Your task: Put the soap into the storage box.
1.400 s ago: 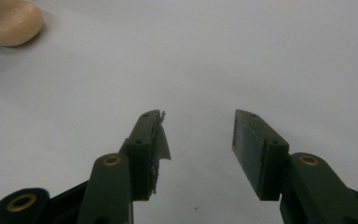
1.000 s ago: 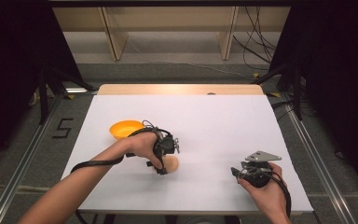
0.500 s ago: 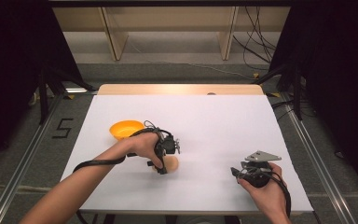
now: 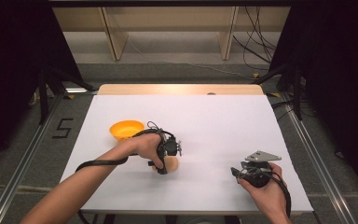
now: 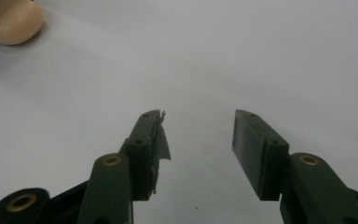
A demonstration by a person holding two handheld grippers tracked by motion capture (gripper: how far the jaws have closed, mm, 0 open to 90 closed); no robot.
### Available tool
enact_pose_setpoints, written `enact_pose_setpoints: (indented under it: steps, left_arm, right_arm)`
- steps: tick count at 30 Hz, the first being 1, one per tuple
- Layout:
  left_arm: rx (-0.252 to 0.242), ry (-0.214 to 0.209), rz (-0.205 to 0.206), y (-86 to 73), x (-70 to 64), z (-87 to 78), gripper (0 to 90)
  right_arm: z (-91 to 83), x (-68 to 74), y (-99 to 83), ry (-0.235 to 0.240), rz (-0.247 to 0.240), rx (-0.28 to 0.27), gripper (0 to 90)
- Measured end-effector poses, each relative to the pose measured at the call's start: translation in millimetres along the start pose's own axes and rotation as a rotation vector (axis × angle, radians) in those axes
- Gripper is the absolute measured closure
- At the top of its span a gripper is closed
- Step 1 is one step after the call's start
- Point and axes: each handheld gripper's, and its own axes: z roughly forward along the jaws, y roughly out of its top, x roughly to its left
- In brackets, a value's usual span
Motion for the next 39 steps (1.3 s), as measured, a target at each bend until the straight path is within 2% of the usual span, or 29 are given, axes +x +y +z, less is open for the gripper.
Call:
enact_pose_setpoints:
  steps: [1,6,7,15,16,20,21,24,25,26,27,39]
  left_arm:
    - [0.002,-0.004,0.008,-0.2,0.4,-0.3,32.1]
    - [0.001,-0.002,0.025,-0.7,0.7,-0.6,32.4]
    - [0.000,0.003,0.029,-1.1,0.2,-0.6,32.4]
    - [-0.012,0.002,0.036,-1.7,-2.5,-1.2,32.5]
    - [-0.009,-0.001,0.041,-1.6,-2.7,-2.1,32.5]
    - [-0.018,-0.006,0.041,-1.6,-4.5,-5.0,32.6]
    - [-0.016,0.002,0.054,-2.4,-4.3,-7.3,32.6]
    - [-0.027,-0.007,0.046,-4.2,-5.3,-8.8,32.6]
    - [-0.023,-0.002,0.057,-5.0,-4.6,-10.2,32.6]
    - [-0.028,0.000,0.061,-7.4,-5.1,-12.3,32.6]
    - [-0.024,0.000,0.066,-8.6,-5.1,-13.6,32.6]
    - [-0.016,0.002,0.072,-29.4,-8.1,-27.8,32.6]
  right_arm:
    - [0.5,-1.4,-0.6,-0.003,-0.022,-0.006,52.8]
    - [-0.2,0.1,-0.2,0.001,0.003,0.001,52.8]
    - [0.6,-1.4,-0.7,-0.003,-0.020,-0.006,52.8]
    - [0.8,-1.7,-0.6,-0.002,-0.022,-0.006,52.8]
    - [0.3,-0.2,-0.1,0.002,0.002,0.001,52.8]
    - [0.7,-0.5,-0.1,0.006,-0.003,0.000,52.8]
    - [2.6,-3.1,-0.2,0.010,-0.043,-0.024,52.8]
    - [0.6,-1.6,-0.6,-0.003,-0.018,-0.006,52.8]
    - [0.6,-1.6,-0.6,-0.003,-0.018,-0.006,52.8]
    - [-0.2,-0.2,0.0,0.001,0.008,-0.001,52.8]
    - [-0.2,-0.1,0.0,0.001,0.011,-0.003,52.8]
    - [-0.6,0.2,0.1,-0.002,0.006,-0.007,52.8]
